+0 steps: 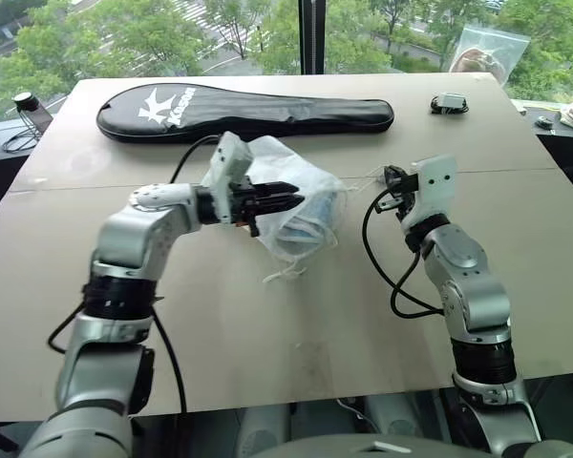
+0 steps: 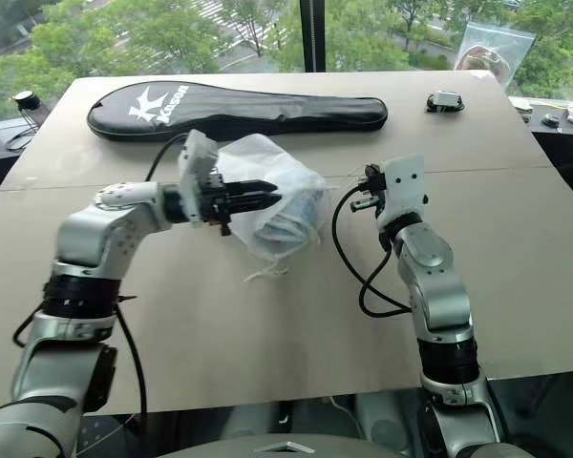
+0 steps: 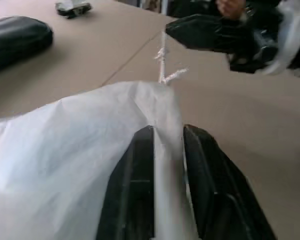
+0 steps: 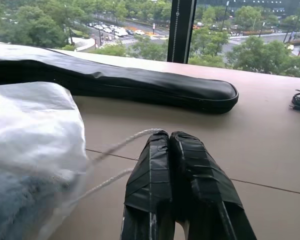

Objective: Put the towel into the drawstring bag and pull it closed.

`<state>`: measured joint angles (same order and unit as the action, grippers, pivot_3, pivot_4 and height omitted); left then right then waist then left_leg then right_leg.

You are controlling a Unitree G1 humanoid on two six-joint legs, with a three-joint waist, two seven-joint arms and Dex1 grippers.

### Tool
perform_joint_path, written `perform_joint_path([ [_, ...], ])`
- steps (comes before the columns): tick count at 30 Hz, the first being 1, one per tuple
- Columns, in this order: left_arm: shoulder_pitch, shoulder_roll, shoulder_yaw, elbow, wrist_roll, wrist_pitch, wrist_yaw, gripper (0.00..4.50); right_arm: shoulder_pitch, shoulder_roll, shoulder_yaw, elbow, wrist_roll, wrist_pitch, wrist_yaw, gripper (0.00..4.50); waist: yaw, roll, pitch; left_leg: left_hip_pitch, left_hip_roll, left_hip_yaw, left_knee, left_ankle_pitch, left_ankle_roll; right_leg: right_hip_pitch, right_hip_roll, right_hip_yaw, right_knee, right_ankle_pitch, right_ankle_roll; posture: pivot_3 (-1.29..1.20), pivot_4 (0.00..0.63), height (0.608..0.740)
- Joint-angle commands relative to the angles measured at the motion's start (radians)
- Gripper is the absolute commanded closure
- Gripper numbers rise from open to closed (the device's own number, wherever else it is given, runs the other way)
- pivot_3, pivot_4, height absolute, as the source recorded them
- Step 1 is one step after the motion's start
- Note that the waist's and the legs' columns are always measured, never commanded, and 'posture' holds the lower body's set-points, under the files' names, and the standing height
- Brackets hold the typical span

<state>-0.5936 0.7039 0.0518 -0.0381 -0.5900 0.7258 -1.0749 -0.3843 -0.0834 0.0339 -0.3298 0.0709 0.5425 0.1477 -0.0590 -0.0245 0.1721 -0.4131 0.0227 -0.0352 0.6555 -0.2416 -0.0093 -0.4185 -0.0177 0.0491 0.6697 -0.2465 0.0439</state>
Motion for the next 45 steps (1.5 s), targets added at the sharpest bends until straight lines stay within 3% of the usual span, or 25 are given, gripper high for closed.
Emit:
perform_joint_path([
  [1,0.142,0.095,0.131,-0.162,-0.116,0.127,-0.004,1.68,-0.003,-0.003,0.002,-0.057,0.007,0.006,-0.002,4.50,-0.007,0.000,0.000,0.000,0.000,0.000,0.000,0.000,0.000,0.000,0.000,0.001,0.000,0.000,0.000,0.00,0.150,0.740],
  [2,0.205,0.124,0.153,-0.206,-0.124,0.138,-0.009,1.19,-0.002,-0.005,0.001,-0.058,0.009,0.006,0.000,4.50,-0.008,0.000,0.000,0.001,0.000,0.000,-0.001,0.000,0.000,0.000,0.000,0.002,0.001,0.000,0.000,0.00,0.150,0.740],
  [7,0.481,0.168,0.140,-0.389,-0.049,0.033,0.008,1.19,-0.003,-0.017,-0.005,-0.049,0.021,0.005,0.011,4.50,0.004,0.001,0.000,0.001,0.000,0.000,-0.001,0.000,0.000,-0.001,-0.002,0.003,0.001,0.000,0.000,0.00,0.150,0.740],
  [11,0.514,0.079,0.038,-0.426,0.041,-0.040,0.128,1.19,0.037,-0.099,0.031,-0.055,0.009,0.007,0.086,4.50,0.036,0.001,0.000,0.002,0.000,0.000,0.000,0.000,0.000,0.001,-0.002,0.000,0.002,0.000,0.000,0.00,0.150,0.740],
  [15,0.511,0.019,-0.043,-0.397,0.120,-0.088,0.195,1.16,0.077,-0.152,0.026,-0.069,0.029,0.008,0.130,3.15,0.042,0.001,0.000,0.004,-0.001,0.001,0.000,0.000,0.000,0.004,-0.001,0.001,0.002,0.000,0.000,0.00,0.150,0.740],
  [19,0.469,-0.043,-0.125,-0.329,0.180,-0.139,0.223,1.16,0.115,-0.233,0.024,-0.072,0.015,-0.008,0.179,1.19,0.041,0.001,0.000,0.005,-0.001,0.002,0.000,0.000,0.000,0.004,-0.001,0.002,0.002,0.000,0.000,0.00,0.150,0.740],
  [20,0.461,-0.053,-0.131,-0.319,0.184,-0.145,0.223,1.16,0.120,-0.248,0.027,-0.071,0.014,-0.012,0.189,1.19,0.042,0.001,0.000,0.005,-0.001,0.002,0.000,0.000,0.000,0.004,0.000,0.002,0.002,0.000,0.000,0.00,0.150,0.740],
  [24,0.435,-0.060,-0.124,-0.298,0.170,-0.154,0.199,2.36,0.130,-0.324,0.044,-0.033,-0.003,-0.057,0.252,1.13,0.038,0.001,0.000,0.006,-0.001,0.003,0.000,0.000,0.000,0.004,0.000,0.003,0.003,0.000,0.000,0.00,0.150,0.740],
  [25,0.430,-0.056,-0.110,-0.294,0.157,-0.151,0.189,2.96,0.124,-0.343,0.054,-0.010,-0.019,-0.080,0.263,1.13,0.038,0.001,0.000,0.006,-0.001,0.003,0.000,0.000,0.000,0.004,0.000,0.003,0.003,0.000,0.000,0.00,0.150,0.740],
  [26,0.424,-0.052,-0.093,-0.292,0.140,-0.144,0.179,3.14,0.114,-0.354,0.068,0.016,-0.030,-0.099,0.274,1.13,0.037,0.001,0.000,0.006,-0.001,0.003,0.000,0.000,0.000,0.004,0.000,0.003,0.003,0.000,0.000,0.00,0.150,0.740],
  [29,0.398,-0.043,-0.037,-0.299,0.073,-0.113,0.154,4.47,0.065,-0.364,0.133,0.117,-0.074,-0.160,0.302,1.13,0.030,0.001,0.000,0.007,-0.001,0.004,0.000,0.000,0.000,0.005,0.000,0.003,0.003,0.000,0.000,0.00,0.150,0.740],
  [34,0.362,-0.022,0.043,-0.347,-0.051,-0.020,0.151,4.47,-0.035,-0.311,0.196,0.294,-0.119,-0.254,0.312,1.13,0.017,0.001,0.000,0.007,0.000,0.004,0.000,0.000,0.000,0.005,0.000,0.004,0.003,0.000,0.000,0.00,0.150,0.740],
  [45,0.348,0.018,0.110,-0.384,-0.105,0.024,0.202,4.47,-0.276,-0.219,0.258,0.793,-0.289,-0.449,0.179,1.13,0.016,0.000,0.000,0.010,-0.001,0.004,0.000,0.000,0.000,0.006,0.000,0.004,0.003,0.000,0.000,0.00,0.150,0.740],
])
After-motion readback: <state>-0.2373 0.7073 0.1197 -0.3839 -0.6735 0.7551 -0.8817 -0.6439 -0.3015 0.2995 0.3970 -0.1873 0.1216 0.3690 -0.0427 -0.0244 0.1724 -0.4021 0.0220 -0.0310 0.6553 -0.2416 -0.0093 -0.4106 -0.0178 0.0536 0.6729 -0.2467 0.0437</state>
